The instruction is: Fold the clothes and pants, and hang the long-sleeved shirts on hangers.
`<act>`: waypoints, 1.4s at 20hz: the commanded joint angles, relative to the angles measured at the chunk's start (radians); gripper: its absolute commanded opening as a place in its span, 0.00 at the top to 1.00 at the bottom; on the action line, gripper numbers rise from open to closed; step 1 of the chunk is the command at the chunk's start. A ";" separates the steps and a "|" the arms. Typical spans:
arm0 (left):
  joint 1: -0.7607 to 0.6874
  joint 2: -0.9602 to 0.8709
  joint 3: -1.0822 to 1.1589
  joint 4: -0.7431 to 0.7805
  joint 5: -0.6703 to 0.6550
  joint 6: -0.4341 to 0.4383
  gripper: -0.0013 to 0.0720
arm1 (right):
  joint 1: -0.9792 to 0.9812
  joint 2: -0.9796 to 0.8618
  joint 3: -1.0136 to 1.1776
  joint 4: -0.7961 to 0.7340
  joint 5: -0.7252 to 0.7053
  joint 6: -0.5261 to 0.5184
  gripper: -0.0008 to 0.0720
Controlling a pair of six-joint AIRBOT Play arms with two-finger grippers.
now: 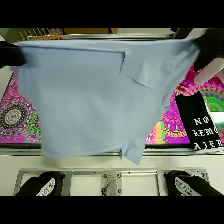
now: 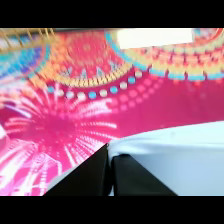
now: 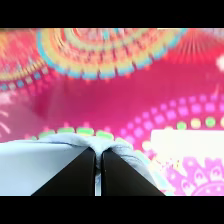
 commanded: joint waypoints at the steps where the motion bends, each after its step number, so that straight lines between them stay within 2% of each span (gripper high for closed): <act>1: -0.034 -0.299 0.002 0.000 0.177 0.010 0.97 | 0.001 -0.269 0.002 0.014 -0.092 -0.007 0.96; 2: -0.048 -0.362 0.002 0.002 0.232 0.010 0.97 | 0.001 -0.322 0.002 0.021 -0.146 -0.007 0.96; 3: -0.056 -0.410 0.002 0.000 0.278 0.008 0.97 | 0.001 -0.362 0.002 0.025 -0.190 -0.006 0.91; 4: -0.063 -0.446 0.003 0.001 0.311 -0.007 0.82 | -0.001 -0.392 0.002 0.024 -0.229 0.001 0.62; 5: -0.062 -0.475 0.019 0.001 0.307 -0.035 0.46 | -0.005 -0.409 0.002 0.025 -0.253 0.002 0.29; 6: -0.058 -0.498 0.048 0.001 0.282 -0.067 0.23 | -0.011 -0.414 0.002 0.024 -0.262 0.000 0.14; 9: -0.002 -0.520 0.155 0.000 0.102 -0.117 0.21 | -0.053 -0.374 0.002 0.023 -0.245 -0.005 0.15; 10: 0.030 -0.512 0.181 0.000 0.027 -0.158 0.20 | -0.070 -0.346 0.002 0.021 -0.222 -0.010 0.15; 13: 0.128 -0.410 0.087 -0.002 -0.078 -0.190 0.21 | -0.089 -0.220 -0.057 -0.065 -0.109 -0.075 0.15; 18: 0.249 -0.145 -0.412 -0.006 -0.095 -0.220 0.21 | -0.086 0.080 -0.432 -0.070 -0.053 -0.068 0.15; 22: 0.345 0.010 -0.776 -0.172 -0.063 -0.221 0.21 | -0.087 0.267 -0.691 -0.023 -0.053 -0.068 0.15; 26: 0.446 0.097 -0.988 -0.293 0.037 -0.228 0.21 | -0.087 0.356 -0.810 0.035 -0.053 -0.068 0.15; 28: 0.482 0.116 -1.050 -0.290 0.097 -0.281 0.21 | -0.087 0.365 -0.819 0.055 -0.053 -0.068 0.15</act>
